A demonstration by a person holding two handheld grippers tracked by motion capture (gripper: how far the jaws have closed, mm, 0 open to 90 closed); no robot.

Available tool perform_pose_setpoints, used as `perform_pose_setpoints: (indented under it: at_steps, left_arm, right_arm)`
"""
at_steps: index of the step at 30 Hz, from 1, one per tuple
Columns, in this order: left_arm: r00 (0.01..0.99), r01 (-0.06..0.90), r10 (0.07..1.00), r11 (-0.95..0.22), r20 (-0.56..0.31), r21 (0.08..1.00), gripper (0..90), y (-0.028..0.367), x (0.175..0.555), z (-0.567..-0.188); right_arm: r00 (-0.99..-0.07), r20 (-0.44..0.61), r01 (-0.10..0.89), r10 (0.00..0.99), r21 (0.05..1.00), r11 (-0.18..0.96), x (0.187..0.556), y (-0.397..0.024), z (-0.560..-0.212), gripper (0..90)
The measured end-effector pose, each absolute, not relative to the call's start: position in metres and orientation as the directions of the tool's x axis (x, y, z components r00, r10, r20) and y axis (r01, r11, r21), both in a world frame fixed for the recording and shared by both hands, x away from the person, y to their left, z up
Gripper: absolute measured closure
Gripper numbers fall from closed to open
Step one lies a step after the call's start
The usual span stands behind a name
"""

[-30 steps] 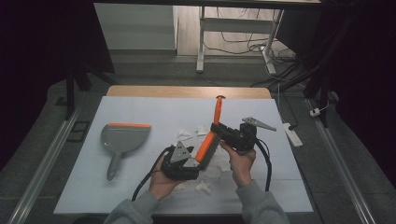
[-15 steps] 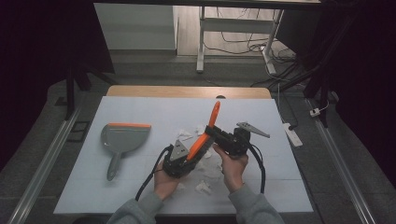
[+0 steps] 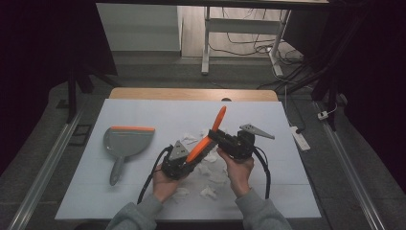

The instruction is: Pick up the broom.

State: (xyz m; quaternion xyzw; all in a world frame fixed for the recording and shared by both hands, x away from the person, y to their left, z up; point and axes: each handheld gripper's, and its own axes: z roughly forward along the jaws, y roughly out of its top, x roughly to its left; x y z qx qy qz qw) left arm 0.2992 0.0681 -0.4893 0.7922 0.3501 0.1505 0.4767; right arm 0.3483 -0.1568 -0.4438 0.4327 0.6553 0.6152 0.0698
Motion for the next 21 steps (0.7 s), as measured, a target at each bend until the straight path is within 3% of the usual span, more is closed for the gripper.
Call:
perform_pose_setpoints:
  at_steps: [3,9,13,21]
  left_arm:
    - [0.697,0.418,0.709,-0.284,-0.105,0.863,78.8,0.08,0.302,-0.483]
    - [0.69,0.419,0.721,-0.32,-0.069,0.85,78.9,0.097,0.307,-0.479]
    - [0.72,0.398,0.693,-0.374,-0.033,0.838,78.7,0.108,0.308,-0.471]
    - [0.73,0.421,0.682,-0.402,-0.041,0.813,78.7,0.119,0.311,-0.464]
  right_arm:
    - [-0.654,0.372,0.457,0.659,0.888,-0.048,0.35,-0.157,-0.438,55.7]
    - [-0.716,0.287,0.414,0.637,0.909,0.056,0.355,-0.166,-0.426,45.9]
    - [-0.781,0.224,0.402,0.583,0.895,0.195,0.36,-0.169,-0.419,44.4]
    - [-0.853,0.111,0.323,0.511,0.88,0.348,0.359,-0.17,-0.412,43.9]
